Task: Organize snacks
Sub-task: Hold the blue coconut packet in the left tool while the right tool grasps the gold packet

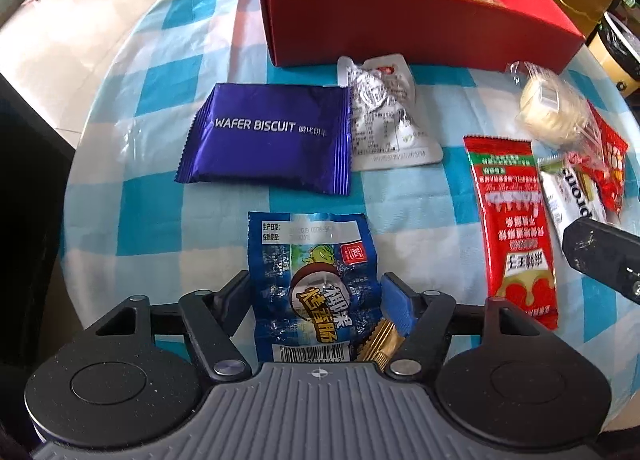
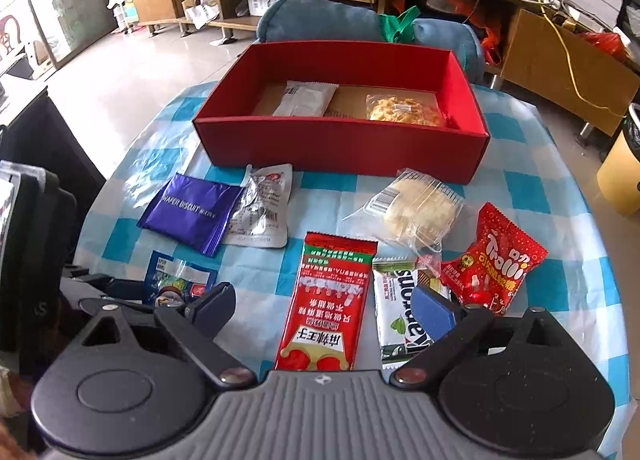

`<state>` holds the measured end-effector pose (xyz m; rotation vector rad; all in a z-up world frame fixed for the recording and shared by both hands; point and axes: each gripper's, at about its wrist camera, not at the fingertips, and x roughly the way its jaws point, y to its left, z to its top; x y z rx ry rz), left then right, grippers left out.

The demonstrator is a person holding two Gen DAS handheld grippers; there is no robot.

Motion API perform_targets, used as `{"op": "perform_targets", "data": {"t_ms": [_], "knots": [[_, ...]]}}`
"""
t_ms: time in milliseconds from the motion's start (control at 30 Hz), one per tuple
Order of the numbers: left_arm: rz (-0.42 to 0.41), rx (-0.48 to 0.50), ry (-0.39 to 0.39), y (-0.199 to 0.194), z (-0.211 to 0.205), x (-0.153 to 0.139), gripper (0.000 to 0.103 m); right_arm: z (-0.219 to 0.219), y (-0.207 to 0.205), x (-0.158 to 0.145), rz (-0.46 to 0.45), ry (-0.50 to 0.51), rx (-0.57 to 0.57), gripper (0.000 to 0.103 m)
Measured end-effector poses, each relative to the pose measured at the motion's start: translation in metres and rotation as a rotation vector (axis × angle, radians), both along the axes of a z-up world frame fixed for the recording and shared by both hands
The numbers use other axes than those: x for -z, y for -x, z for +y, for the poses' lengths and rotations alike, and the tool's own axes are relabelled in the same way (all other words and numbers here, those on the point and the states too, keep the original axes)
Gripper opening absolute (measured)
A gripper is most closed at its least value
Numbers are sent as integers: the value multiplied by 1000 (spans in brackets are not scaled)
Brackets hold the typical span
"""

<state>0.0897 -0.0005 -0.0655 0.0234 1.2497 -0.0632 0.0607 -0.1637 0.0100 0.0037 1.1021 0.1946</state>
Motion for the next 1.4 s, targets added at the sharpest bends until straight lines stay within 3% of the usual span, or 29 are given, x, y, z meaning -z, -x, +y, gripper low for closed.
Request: {"op": "perform_targets", "data": {"t_ms": [167,333,533,633,700,767,1067,1167,1267,1400], "knots": [[3,-9,22,3,9,-3,75,12,11,5,26,9,-87,90],[-10,-37,55,6,22,-9,75,35,27,18,78,-10,-213,79],[-9,-51,79,7,28,-11,75,73,47,29,80,-1,-430,76],[-9,-48,87,6,28,-11,75,90,49,44,113,46,-500,74],[-4,-42,90,6,29,-10,75,96,47,56,142,81,-527,67],[4,-38,92,6,29,-9,75,98,46,65,180,76,-538,62],[40,-30,102,2,31,0,75,106,42,71,172,103,-521,61],[46,-20,94,2,30,1,76,112,48,70,148,140,-530,54],[46,-6,84,2,27,2,80,105,46,67,156,122,-490,40],[52,0,83,2,25,3,85,83,44,66,189,91,-412,38]]}}
